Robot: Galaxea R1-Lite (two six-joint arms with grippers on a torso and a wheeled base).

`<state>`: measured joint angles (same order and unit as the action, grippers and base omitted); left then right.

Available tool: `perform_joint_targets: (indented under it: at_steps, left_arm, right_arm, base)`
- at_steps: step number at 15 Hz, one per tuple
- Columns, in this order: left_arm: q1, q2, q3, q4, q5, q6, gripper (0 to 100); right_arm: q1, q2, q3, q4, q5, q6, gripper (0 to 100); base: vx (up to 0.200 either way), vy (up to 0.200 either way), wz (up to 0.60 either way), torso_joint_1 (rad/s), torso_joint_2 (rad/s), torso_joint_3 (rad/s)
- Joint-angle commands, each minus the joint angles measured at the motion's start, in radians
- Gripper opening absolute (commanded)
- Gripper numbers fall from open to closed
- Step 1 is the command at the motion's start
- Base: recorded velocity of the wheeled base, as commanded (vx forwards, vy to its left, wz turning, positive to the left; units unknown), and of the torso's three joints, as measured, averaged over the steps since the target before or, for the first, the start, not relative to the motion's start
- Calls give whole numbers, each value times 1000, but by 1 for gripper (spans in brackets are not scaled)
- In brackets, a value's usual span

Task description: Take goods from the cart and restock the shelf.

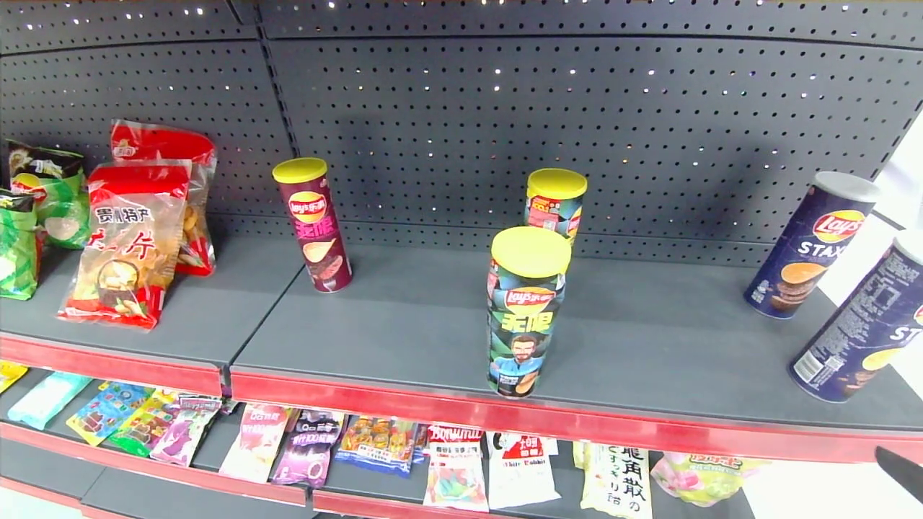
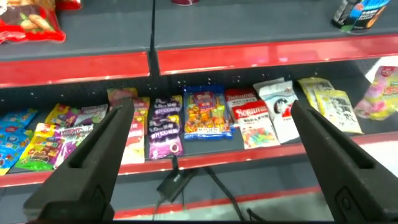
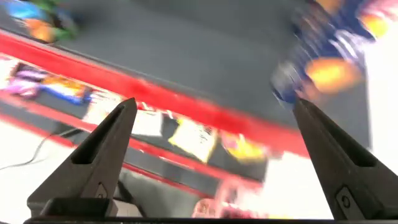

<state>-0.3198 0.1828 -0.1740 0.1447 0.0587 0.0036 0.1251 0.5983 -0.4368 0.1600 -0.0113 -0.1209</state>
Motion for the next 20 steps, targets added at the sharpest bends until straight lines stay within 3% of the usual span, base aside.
perform_joint_targets:
  at_steps: [1,6,13,15,19,20]
  left_arm:
    - [-16,172,-78,-2,-45,1,100]
    - [-16,221,-108,-2,-45,3,100]
    - [-16,291,-142,0,-45,4,100]
    - [-16,308,-145,0,-45,4,100]
    - [-16,514,-219,-2,-45,4,100]
    - [-15,639,-294,0,-39,1,100]
  right_arm:
    - [-36,-209,-5,118,-21,6,100]
    - [-39,-245,-16,194,-24,-14,100]
    - [-39,-245,0,194,-24,-22,100]
    - [-36,-239,1,193,-22,-19,100]
    - [-38,-284,61,159,-16,81,100]
    - [-33,-333,132,87,-15,96,100]
  base:
    - [0,0,0,0,0,0]
    - [0,0,0,0,0,0]
    - [0,0,-600,4,1,4]
    - [0,0,0,0,0,0]
    - [0,0,0,0,0,0]
    - [0,0,0,0,0,0]
